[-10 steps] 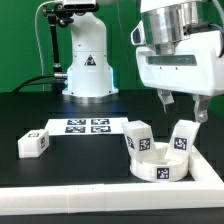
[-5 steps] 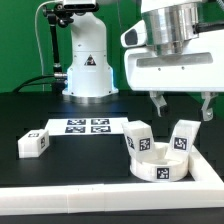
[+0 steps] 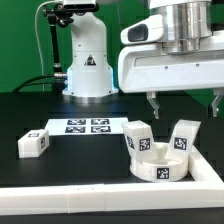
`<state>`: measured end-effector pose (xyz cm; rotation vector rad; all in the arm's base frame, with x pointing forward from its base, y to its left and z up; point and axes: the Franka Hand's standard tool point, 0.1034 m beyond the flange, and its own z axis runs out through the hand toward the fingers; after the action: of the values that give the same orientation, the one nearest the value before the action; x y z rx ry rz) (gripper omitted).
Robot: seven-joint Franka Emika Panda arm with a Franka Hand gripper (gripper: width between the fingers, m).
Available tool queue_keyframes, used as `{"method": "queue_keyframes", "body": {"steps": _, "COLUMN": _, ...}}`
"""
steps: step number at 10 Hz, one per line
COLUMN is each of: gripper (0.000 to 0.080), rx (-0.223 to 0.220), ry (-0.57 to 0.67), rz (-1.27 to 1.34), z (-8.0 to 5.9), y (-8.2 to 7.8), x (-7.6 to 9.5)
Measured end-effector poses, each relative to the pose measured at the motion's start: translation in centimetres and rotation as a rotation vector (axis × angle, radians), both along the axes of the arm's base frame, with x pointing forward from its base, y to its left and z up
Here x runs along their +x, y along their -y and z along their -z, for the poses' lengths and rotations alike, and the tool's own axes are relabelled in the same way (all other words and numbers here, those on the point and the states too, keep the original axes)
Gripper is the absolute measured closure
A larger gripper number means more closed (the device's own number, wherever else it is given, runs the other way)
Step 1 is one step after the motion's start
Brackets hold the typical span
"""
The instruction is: Assemble stool
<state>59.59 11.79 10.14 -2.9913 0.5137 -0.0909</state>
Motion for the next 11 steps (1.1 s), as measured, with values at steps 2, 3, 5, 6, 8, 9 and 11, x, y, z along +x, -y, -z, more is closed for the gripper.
{"method": "queue_keyframes", "body": {"steps": 2, "gripper": 0.015, "rx": -0.018, "ry": 0.014, "rz": -0.156, "z": 0.01, "y": 0.24, "x": 0.04}}
{"method": "queue_keyframes", "body": {"steps": 3, "gripper": 0.015, "rx": -0.027, "ry": 0.019, "rz": -0.219, "z": 0.01, "y": 0.33, "x": 0.05}}
{"method": "queue_keyframes", "body": {"steps": 5, "gripper": 0.015, "rx": -0.068, "ry": 0.033, "rz": -0.436, "z": 0.0, "y": -0.06, "x": -0.02}}
{"method": "queue_keyframes", "body": {"steps": 6, "gripper": 0.015, "rx": -0.088, "ry": 0.036, "rz": -0.561, "z": 0.02, "y": -0.14, "x": -0.07}}
{"method": "queue_keyframes", "body": {"steps": 8, "gripper": 0.015, "rx": -0.117, "ry": 0.033, "rz": -0.742, "z": 0.28, "y": -0.31, "x": -0.32}}
{"method": "queue_keyframes", "body": {"steps": 9, "gripper": 0.015, "rx": -0.13, "ry": 0.037, "rz": -0.844, "z": 0.29, "y": -0.1, "x": -0.31}}
{"method": "queue_keyframes", "body": {"steps": 11, "gripper": 0.015, "rx": -0.148, "ry": 0.039, "rz": -0.976, "z": 0.54, "y": 0.25, "x": -0.49}}
